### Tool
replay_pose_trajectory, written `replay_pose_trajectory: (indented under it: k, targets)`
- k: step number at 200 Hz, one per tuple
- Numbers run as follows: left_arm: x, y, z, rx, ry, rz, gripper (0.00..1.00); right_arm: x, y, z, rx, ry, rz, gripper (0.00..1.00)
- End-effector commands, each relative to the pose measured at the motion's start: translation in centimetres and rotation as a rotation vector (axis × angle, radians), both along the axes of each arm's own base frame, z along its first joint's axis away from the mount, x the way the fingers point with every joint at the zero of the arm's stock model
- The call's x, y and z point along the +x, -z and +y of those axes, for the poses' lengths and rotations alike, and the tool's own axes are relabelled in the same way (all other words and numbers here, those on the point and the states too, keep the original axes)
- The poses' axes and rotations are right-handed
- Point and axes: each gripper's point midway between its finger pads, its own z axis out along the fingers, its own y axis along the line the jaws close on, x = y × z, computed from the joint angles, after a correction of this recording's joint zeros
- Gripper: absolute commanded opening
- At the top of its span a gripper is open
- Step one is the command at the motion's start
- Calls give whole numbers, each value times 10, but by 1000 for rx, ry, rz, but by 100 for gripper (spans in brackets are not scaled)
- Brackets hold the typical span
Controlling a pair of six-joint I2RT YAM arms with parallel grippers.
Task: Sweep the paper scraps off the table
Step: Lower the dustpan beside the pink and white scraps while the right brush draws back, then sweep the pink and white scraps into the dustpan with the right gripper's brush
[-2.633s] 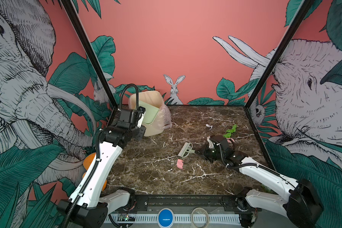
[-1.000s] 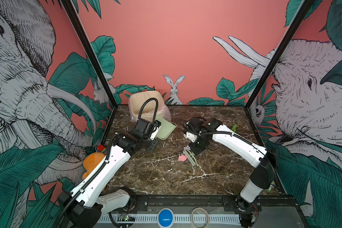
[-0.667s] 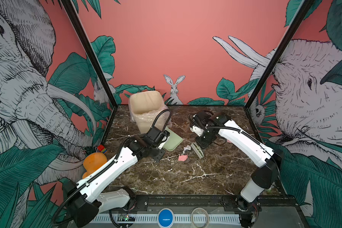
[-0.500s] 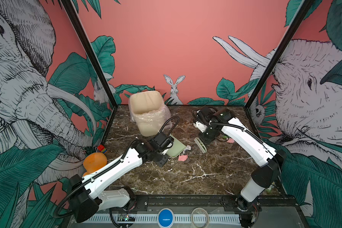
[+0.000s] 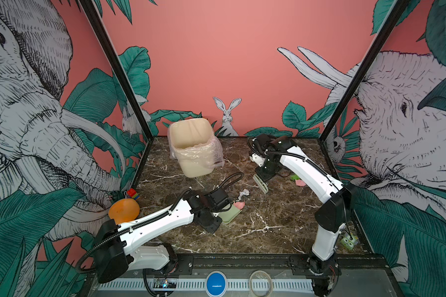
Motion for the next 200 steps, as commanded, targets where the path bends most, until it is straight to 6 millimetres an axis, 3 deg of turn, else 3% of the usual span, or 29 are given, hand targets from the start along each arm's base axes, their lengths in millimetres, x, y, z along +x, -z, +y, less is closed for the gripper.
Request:
replay_pose_trajectory:
  k: [1, 69, 200]
  targets:
    - [-12, 13, 2, 30, 3, 32, 20, 8, -3, 8, 13, -30, -7, 0]
    - [-15, 43, -8, 59, 46, 52, 19, 17, 9, 21, -59, -86, 13, 0]
    - [-9, 61, -15, 35, 76, 16, 19, 15, 35, 35, -179, -156, 48, 0]
